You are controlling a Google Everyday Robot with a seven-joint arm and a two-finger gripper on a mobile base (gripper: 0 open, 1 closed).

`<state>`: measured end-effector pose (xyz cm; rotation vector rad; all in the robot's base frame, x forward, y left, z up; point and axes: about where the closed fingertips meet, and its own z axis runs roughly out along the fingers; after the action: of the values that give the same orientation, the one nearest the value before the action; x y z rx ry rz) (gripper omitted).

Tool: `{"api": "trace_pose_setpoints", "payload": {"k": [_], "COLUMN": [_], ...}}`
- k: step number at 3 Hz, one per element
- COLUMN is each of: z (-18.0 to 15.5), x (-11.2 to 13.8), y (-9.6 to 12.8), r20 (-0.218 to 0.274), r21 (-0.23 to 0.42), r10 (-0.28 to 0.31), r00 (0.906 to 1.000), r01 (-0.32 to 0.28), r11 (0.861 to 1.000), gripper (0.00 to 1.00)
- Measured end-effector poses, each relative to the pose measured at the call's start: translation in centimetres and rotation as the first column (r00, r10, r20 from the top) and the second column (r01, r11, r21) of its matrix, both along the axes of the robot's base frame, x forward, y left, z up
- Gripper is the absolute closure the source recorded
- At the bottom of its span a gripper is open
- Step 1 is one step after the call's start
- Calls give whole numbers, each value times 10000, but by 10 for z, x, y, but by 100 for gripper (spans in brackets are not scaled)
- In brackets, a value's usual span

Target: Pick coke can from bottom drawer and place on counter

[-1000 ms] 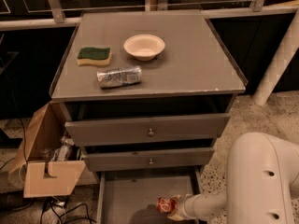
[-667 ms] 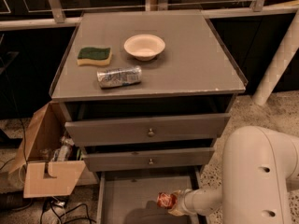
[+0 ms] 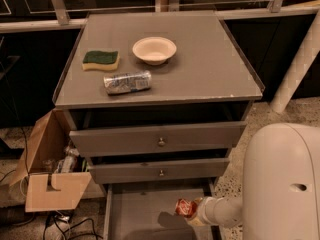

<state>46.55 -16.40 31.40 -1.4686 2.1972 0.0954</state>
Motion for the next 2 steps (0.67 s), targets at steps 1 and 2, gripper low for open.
{"api": "trace_pose_setpoints", "payload": {"k": [1, 2], "z": [3, 33], "x": [1, 1], "y": [4, -4], "r20": [-49, 251], "r21": [101, 127], "r10": [69, -184], "r00": [10000, 9995], "r01": [-69, 180], "r11": [9999, 9998], "gripper": [100, 100]}}
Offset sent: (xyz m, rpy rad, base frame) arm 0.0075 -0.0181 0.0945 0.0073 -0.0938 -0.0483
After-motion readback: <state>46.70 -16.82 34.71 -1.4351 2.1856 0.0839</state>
